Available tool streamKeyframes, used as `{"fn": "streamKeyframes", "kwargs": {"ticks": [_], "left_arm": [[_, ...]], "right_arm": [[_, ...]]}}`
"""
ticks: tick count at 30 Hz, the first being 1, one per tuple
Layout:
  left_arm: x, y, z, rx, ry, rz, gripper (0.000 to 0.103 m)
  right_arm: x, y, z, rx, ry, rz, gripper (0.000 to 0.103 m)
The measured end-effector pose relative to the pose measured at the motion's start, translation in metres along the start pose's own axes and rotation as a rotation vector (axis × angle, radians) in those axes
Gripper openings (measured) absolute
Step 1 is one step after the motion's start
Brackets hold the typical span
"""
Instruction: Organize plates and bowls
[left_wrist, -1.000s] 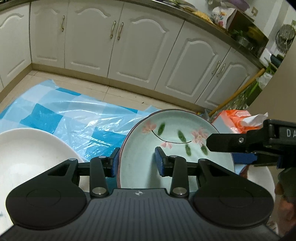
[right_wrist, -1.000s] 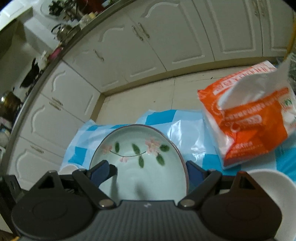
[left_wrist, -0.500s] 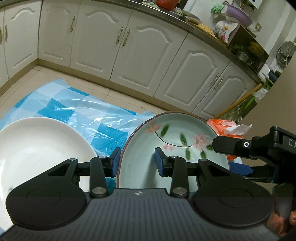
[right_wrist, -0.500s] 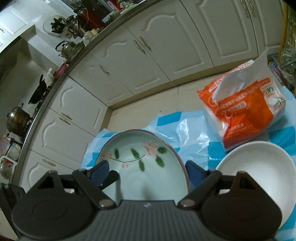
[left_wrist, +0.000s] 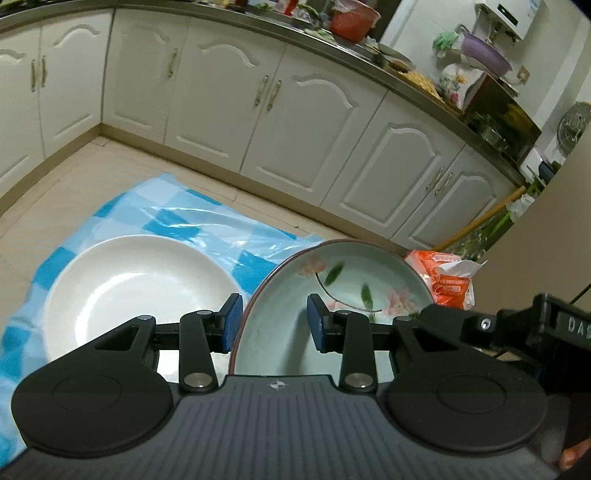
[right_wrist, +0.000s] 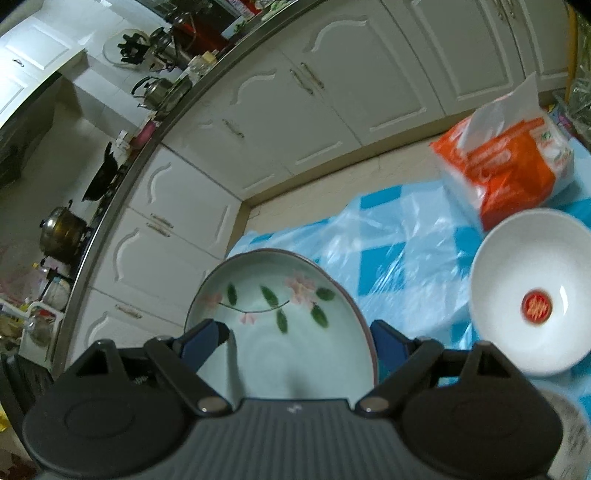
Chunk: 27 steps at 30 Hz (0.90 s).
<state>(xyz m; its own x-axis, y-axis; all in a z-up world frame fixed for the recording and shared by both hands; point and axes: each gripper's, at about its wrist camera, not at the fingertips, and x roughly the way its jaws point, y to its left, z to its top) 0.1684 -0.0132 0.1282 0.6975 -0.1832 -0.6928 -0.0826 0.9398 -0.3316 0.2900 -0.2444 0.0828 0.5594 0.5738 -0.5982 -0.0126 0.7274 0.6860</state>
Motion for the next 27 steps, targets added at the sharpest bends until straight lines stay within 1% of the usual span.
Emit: {"fn": "streamKeyframes", "kwargs": {"ticks": [8,12,16,17,27], "left_arm": [[-0.046,0.012,-0.005,-0.035,-0.030,0.035,0.039],[-0.062,0.025,-0.007,-0.040,-0.033,0.058,0.039],[-0.081,0.040,-0.017,-0.051,-0.032,0.087,0.039],[-0.081,0.041,-0.019,-0.056,-0.031,0.096,0.039],[-0.118,0.069,-0.047,-0.083,-0.022,0.192,0.040]], "right_arm": [[-0.006,0.023,-0.025,0.013,0.056,0.052,0.089],[-0.008,0.036,-0.039,0.008,0.087,0.078,0.089],[-0.009,0.051,-0.056,-0.015,0.132,0.103,0.089],[-0.009,0.055,-0.061,-0.020,0.142,0.106,0.090],[0.006,0.076,-0.122,-0.050,0.310,0.139,0.090]]}}
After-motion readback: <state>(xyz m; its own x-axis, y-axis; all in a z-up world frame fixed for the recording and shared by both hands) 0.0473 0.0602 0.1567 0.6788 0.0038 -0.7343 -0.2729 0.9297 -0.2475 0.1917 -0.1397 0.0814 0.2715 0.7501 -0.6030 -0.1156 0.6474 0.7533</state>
